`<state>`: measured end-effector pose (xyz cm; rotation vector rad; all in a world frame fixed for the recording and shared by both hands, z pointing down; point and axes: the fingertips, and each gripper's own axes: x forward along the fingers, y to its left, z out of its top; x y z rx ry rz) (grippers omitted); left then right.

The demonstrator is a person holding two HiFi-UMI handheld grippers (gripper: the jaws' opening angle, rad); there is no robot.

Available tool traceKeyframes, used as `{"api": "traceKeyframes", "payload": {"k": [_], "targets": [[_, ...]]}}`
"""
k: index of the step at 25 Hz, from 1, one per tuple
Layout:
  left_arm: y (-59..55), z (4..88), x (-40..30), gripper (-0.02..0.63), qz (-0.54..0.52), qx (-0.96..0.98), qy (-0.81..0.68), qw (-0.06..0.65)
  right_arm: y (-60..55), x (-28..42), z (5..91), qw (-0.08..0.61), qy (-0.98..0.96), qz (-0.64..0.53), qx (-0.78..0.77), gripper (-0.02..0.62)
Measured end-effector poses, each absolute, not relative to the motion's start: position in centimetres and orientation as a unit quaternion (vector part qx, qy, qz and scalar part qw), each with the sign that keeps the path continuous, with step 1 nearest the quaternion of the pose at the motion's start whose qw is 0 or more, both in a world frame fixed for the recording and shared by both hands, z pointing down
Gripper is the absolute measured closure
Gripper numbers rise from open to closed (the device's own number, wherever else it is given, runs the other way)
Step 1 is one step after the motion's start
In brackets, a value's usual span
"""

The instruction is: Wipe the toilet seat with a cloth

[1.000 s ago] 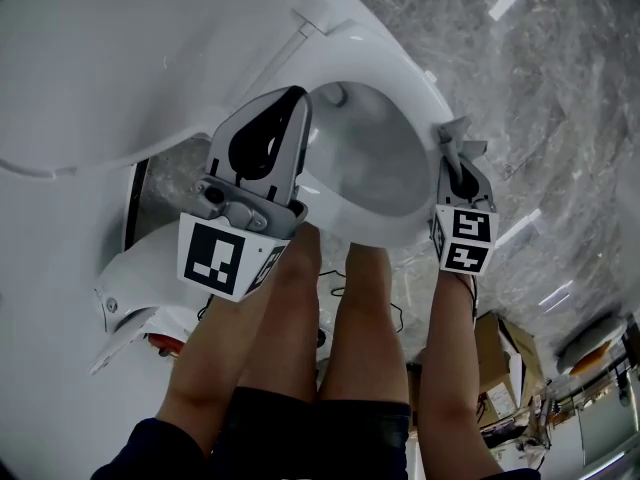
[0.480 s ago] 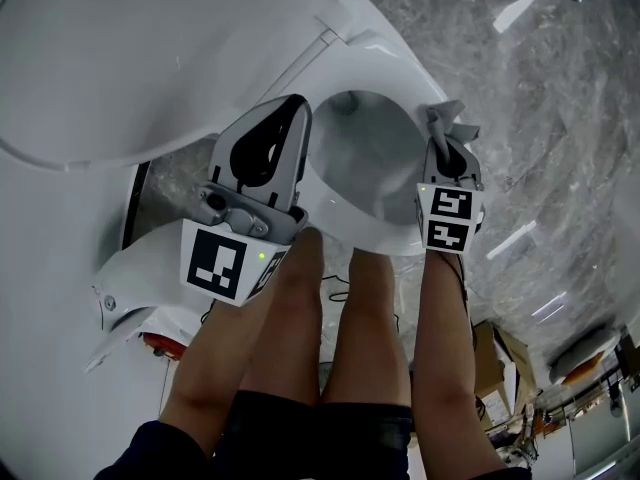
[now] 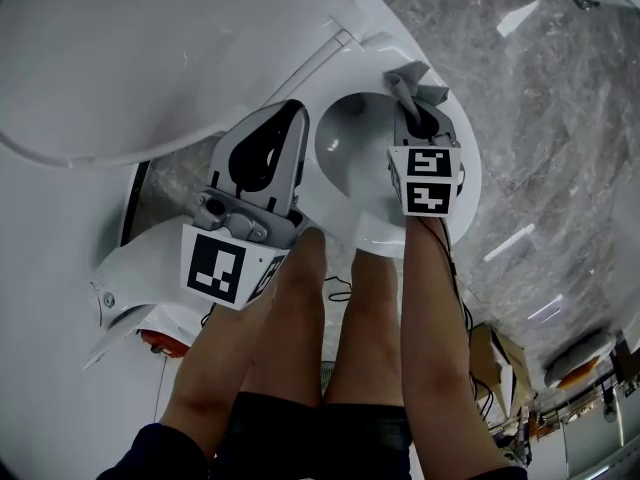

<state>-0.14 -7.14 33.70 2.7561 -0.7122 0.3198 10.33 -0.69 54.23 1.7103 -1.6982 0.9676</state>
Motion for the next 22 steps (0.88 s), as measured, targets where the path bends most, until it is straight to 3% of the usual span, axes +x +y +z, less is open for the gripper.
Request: {"api": "traceKeyframes", "payload": {"k": [6, 12, 22], "targets": [[-7.8, 33.6, -0.7, 0.586, 0.106, 0.952, -0.252, 0.139, 3.2, 14.0, 53.4, 0.27, -0.561, 0.362, 0.693, 0.566], [-8.5, 33.2, -1.3, 0.586, 0.099, 0.951, -0.258, 0.138, 4.2, 18.6, 52.0, 0.226, -0.476, 0.338, 0.78, 0.567], [-8.9, 33.2, -3.5, 0.586, 0.1, 0.946, -0.274, 0.141, -5.0, 12.0, 51.9, 0.145, -0.609, 0.35, 0.696, 0.568]]}}
